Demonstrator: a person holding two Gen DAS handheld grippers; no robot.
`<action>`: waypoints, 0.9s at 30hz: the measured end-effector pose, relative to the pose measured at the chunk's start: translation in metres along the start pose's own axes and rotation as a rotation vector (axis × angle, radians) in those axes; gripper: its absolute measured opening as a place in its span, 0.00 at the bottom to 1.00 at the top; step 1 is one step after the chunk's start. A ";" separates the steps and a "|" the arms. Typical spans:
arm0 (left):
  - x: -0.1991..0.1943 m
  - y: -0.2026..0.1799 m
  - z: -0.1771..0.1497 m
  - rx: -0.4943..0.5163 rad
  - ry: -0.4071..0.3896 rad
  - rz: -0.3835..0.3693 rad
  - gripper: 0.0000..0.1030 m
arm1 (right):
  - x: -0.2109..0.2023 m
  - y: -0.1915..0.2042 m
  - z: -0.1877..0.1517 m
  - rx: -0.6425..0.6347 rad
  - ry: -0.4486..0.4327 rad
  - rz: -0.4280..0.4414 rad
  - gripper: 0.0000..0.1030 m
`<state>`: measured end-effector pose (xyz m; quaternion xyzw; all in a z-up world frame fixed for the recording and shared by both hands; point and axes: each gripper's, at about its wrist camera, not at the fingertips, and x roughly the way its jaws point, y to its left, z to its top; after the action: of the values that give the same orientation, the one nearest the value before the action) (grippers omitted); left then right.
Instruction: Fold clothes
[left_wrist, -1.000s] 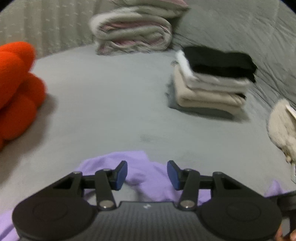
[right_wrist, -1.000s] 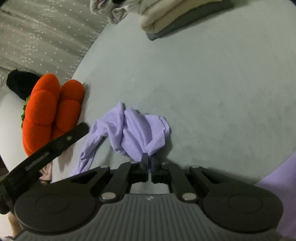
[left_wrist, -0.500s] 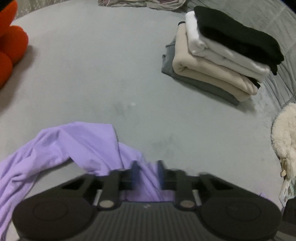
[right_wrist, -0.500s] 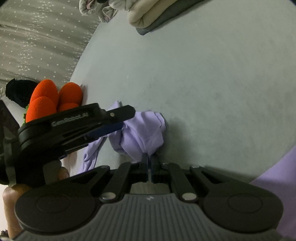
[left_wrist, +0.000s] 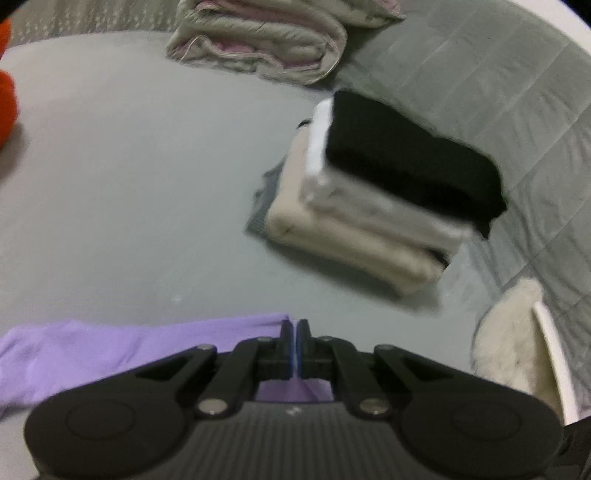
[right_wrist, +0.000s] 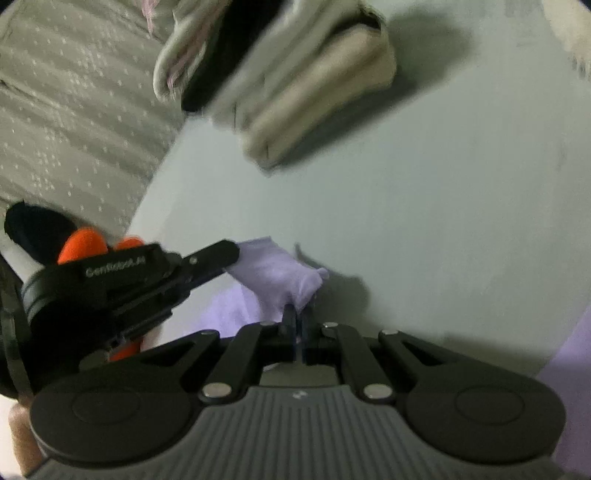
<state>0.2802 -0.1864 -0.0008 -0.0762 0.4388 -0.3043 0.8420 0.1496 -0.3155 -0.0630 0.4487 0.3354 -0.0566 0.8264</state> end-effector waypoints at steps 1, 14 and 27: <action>0.002 -0.004 0.003 0.003 -0.015 -0.010 0.01 | -0.002 -0.002 0.005 -0.001 -0.019 0.004 0.03; 0.054 -0.020 0.004 0.027 -0.113 -0.052 0.01 | 0.010 -0.032 0.041 0.038 -0.142 0.001 0.03; 0.065 -0.004 -0.013 0.000 -0.101 -0.007 0.20 | 0.026 -0.048 0.038 0.054 -0.101 0.002 0.14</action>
<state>0.2962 -0.2256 -0.0522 -0.0932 0.3956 -0.3031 0.8619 0.1699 -0.3680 -0.0988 0.4680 0.2913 -0.0875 0.8298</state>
